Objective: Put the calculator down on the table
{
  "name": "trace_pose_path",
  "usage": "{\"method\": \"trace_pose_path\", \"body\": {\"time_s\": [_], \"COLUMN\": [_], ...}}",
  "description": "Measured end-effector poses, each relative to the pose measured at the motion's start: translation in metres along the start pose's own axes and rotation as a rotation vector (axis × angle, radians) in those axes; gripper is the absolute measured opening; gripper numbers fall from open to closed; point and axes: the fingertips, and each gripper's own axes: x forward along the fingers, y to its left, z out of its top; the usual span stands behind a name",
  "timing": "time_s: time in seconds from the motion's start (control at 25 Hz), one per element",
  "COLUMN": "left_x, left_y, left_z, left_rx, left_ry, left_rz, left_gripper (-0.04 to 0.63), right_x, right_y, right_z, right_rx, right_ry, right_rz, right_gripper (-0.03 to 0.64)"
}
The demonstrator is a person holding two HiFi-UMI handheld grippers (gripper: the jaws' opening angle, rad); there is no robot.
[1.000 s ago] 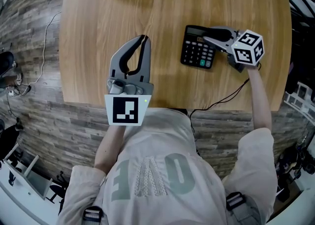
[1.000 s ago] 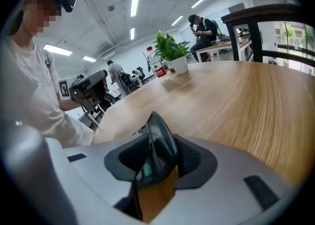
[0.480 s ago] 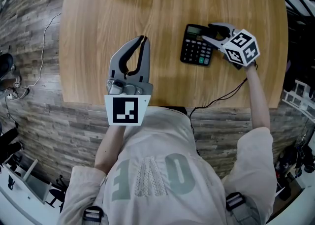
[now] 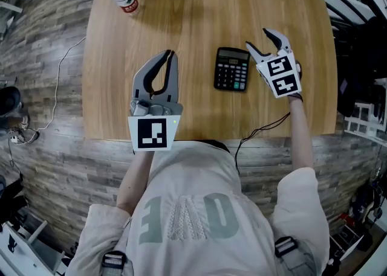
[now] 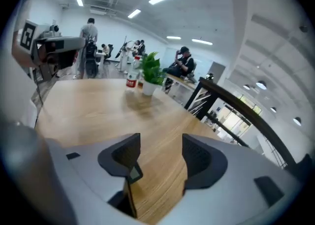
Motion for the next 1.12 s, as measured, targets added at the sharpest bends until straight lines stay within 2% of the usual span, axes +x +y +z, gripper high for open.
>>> {"method": "trace_pose_path", "body": {"time_s": [0.12, 0.24, 0.4, 0.48, 0.56, 0.64, 0.76, 0.84, 1.12], "left_x": [0.006, 0.003, -0.002, -0.001, 0.000, 0.001, 0.003, 0.006, 0.008], "left_y": [0.007, 0.005, -0.005, -0.014, -0.022, -0.029, -0.035, -0.038, -0.048], "left_z": [0.034, 0.058, 0.073, 0.078, 0.082, 0.087, 0.093, 0.096, 0.097], "left_rx": [0.032, 0.030, 0.046, 0.069, 0.072, 0.080, 0.086, 0.088, 0.092], "left_ry": [-0.089, -0.142, -0.175, -0.184, -0.194, -0.208, -0.222, -0.232, -0.229], "left_rz": [0.002, 0.007, -0.003, -0.023, -0.040, -0.055, -0.077, -0.088, -0.106], "left_gripper": [0.020, 0.019, 0.020, 0.019, 0.020, 0.020, 0.020, 0.019, 0.019], "right_x": [-0.046, -0.107, -0.179, -0.198, -0.204, -0.203, -0.195, -0.191, -0.183], "right_y": [-0.027, -0.044, -0.040, -0.025, -0.005, 0.016, 0.042, 0.051, 0.054], "right_z": [0.044, 0.072, 0.091, 0.088, 0.081, 0.077, 0.072, 0.071, 0.076], "right_rx": [0.075, 0.229, 0.511, 0.609, 0.657, 0.692, 0.721, 0.700, 0.669], "right_ry": [-0.132, -0.276, -0.564, -0.657, -0.689, -0.695, -0.680, -0.661, -0.644], "right_rz": [-0.168, -0.338, -0.450, -0.494, -0.516, -0.501, -0.448, -0.444, -0.419], "right_gripper": [0.250, 0.249, 0.215, 0.170, 0.089, 0.060, 0.041, 0.020, 0.018]}}
